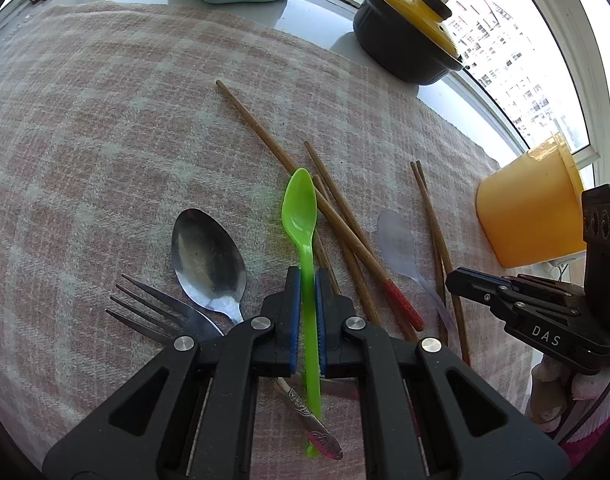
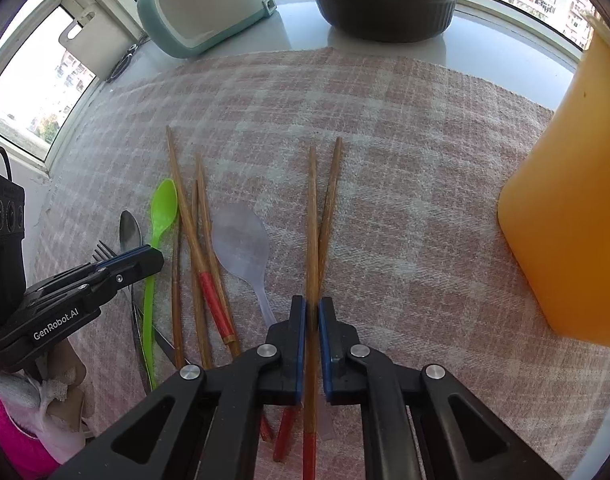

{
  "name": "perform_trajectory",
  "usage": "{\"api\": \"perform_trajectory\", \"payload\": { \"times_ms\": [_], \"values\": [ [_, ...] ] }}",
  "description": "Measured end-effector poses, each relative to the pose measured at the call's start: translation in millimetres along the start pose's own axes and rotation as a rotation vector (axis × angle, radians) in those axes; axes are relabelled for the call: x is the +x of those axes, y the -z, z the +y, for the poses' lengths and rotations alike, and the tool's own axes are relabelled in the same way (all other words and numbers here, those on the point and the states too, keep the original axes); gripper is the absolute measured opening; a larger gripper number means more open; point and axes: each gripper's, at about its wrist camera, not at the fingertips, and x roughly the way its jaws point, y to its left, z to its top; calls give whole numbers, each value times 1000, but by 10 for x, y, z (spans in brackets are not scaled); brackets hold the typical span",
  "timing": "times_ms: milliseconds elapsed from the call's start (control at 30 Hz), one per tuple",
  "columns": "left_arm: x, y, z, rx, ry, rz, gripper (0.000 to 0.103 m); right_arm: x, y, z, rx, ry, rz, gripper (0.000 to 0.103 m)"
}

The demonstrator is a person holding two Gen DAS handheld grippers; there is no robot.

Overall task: Organize utensils
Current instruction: 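Grasp the green plastic spoon with the left tool while the right tool grasps a wooden chopstick, then carry the green spoon with the left tool into the yellow container while the right tool drops its chopstick in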

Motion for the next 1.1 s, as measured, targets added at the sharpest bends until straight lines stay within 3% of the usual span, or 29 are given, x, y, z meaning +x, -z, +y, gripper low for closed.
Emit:
{"api": "perform_trajectory", "payload": {
  "times_ms": [600,1100],
  "values": [
    [-418,61,-122,-8,42,-92,4,-569,200,-28,-5,-37,-161,4],
    [-1005,31,-757,56,115,-257,4,-1402,396,-157,-16,-84,-358,4]
  ]
}}
